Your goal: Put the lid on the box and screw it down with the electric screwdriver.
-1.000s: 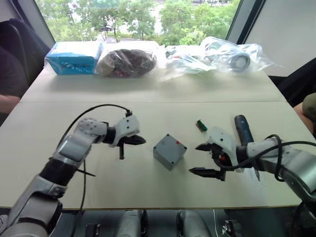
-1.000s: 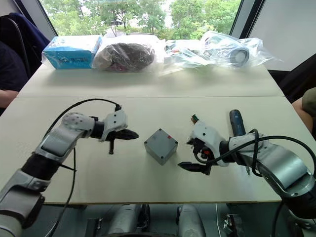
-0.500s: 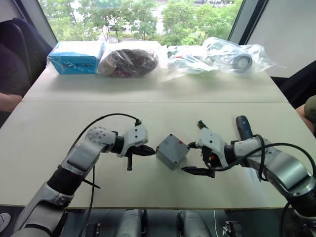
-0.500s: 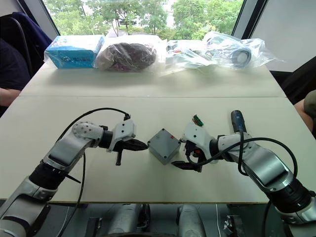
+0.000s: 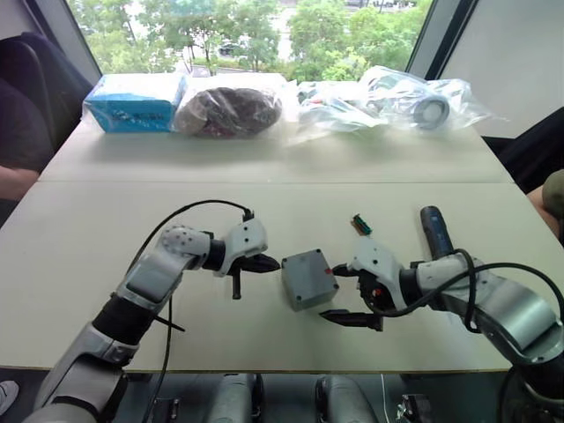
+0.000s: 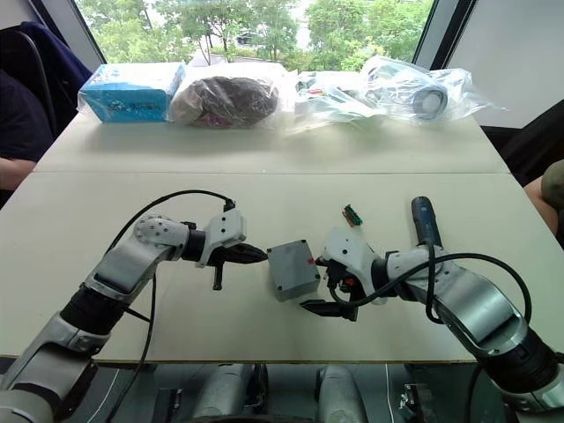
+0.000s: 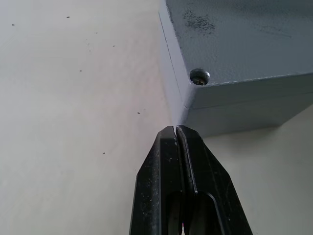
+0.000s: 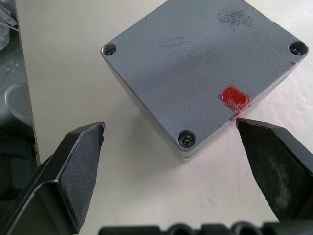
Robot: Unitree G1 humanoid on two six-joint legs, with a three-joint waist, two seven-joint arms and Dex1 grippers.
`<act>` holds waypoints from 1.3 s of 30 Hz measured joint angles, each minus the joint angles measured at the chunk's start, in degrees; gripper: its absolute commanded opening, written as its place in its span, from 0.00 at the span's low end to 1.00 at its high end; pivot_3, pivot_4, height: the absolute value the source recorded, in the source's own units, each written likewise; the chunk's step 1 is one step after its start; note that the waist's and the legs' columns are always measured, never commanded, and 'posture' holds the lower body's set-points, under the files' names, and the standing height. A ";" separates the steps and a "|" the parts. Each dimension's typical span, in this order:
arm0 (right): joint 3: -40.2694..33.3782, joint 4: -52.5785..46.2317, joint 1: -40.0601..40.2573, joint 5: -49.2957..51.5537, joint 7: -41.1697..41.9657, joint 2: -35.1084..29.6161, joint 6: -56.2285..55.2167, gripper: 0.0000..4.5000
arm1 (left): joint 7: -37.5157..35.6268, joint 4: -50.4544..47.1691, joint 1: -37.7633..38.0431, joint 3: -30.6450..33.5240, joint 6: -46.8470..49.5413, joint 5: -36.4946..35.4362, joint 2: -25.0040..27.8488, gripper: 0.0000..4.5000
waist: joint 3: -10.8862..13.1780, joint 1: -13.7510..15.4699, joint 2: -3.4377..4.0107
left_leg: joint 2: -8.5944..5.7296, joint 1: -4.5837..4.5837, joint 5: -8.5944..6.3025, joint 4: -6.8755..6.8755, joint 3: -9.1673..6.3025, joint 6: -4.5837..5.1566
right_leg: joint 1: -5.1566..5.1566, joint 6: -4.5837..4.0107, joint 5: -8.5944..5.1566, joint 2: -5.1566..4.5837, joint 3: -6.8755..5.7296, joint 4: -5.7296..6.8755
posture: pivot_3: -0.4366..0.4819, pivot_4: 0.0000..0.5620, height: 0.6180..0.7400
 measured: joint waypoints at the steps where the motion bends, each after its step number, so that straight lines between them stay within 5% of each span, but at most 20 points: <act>1: -0.01 -0.12 0.01 0.05 -0.13 0.05 0.18 0.99 | 0.10 0.11 -0.16 0.00 0.00 0.03 -0.25 0.00 | 0.00 0.04 0.00 | 0.00 0.00 0.00 0.00 0.00 0.00 | 0.00 0.00 0.00 0.00 0.00 0.00 | 0.48 0.27 1.00; 10: -0.01 -1.20 0.21 0.50 -2.46 0.95 2.19 0.99 | 0.95 1.41 -1.54 -0.03 -1.45 1.20 -1.82 0.00 | 0.00 -0.02 0.00 | 0.00 0.00 0.00 0.00 0.00 0.00 | 0.00 0.00 0.00 0.01 0.00 0.01 | 0.48 0.27 1.00; 19: -0.02 -0.96 0.54 0.02 -2.73 0.36 2.12 0.99 | -4.44 -2.42 1.00 0.92 -0.12 0.65 7.29 0.00 | 0.00 0.02 0.00 | 0.00 0.00 0.01 0.00 0.01 -0.02 | 0.00 0.00 0.00 -0.01 0.01 0.00 | 0.48 0.27 1.00; 28: -0.07 -2.78 1.81 1.05 -3.83 -0.11 5.65 0.99 | -4.26 -7.18 2.89 -1.25 4.55 -2.06 2.67 0.00 | 0.00 -0.03 0.00 | -0.01 0.01 -0.02 0.00 0.00 0.04 | 0.01 0.00 0.00 -0.01 0.00 0.02 | 0.48 0.27 1.00; 39: -2.31 -5.61 2.51 4.72 -7.90 2.75 11.37 0.99 | 0.48 -0.76 0.27 -1.40 1.52 0.99 -1.44 0.00 | 0.00 -0.02 -0.01 | -0.01 0.01 -0.08 0.01 -0.02 0.14 | 0.02 0.00 0.00 0.00 0.00 0.03 | 0.48 0.27 1.00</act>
